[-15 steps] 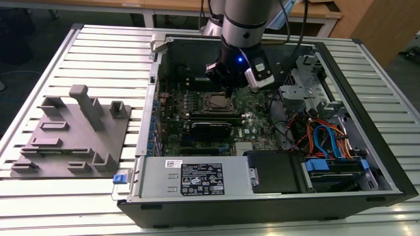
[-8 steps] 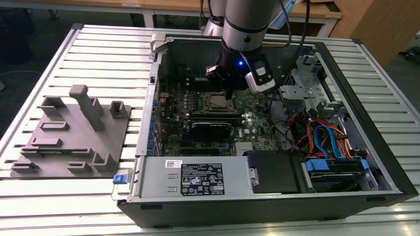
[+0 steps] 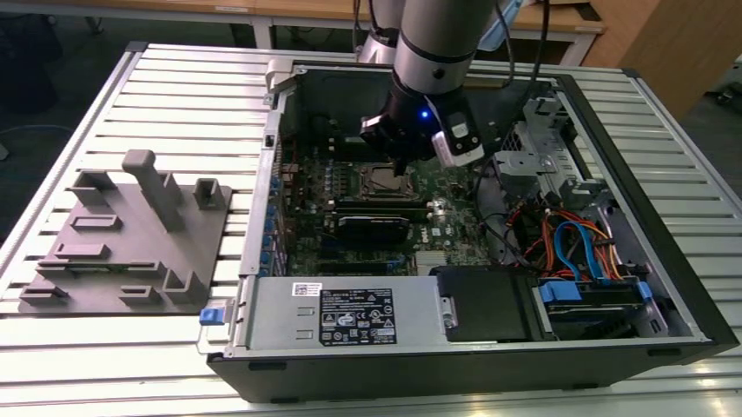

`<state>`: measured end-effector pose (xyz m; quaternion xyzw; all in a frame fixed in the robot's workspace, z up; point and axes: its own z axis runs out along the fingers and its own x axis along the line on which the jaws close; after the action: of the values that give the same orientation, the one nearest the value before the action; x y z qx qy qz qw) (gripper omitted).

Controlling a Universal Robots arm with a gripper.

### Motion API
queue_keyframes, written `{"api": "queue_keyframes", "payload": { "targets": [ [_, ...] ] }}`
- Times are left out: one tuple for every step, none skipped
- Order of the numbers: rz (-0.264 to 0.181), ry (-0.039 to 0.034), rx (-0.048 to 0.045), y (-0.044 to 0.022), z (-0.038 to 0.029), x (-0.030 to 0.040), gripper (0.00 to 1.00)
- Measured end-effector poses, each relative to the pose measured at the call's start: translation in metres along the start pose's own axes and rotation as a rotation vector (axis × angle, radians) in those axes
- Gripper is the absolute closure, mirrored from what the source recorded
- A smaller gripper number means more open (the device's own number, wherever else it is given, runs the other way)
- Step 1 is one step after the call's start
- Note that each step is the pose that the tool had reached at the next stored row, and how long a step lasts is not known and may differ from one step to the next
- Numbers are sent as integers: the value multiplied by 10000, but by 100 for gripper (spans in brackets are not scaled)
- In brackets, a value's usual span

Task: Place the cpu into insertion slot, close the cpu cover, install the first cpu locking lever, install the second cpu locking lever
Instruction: 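Install the second cpu locking lever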

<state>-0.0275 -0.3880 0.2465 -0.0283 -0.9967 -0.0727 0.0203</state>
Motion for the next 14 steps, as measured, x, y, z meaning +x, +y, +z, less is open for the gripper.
{"api": "queue_keyframes", "payload": {
  "targets": [
    [-13,38,3,-6,12,0,90],
    [-28,56,-2,-14,22,0,90],
    [-36,65,-31,-22,29,-1,90],
    [-42,73,-70,-30,37,-2,90],
    [-45,81,-92,-39,45,-2,90],
    [-46,86,-109,-47,55,3,90],
    [-51,88,-122,-54,65,19,90],
    [-57,90,-136,-61,73,36,90],
    [-58,91,-154,-68,80,53,90],
    [-59,92,-176,-77,86,70,90],
    [-59,93,-195,-88,90,83,90],
    [-60,94,-207,-101,92,90,90],
    [-62,95,-216,-119,92,94,90],
    [-62,97,-225,-137,91,96,90]
  ]
}}
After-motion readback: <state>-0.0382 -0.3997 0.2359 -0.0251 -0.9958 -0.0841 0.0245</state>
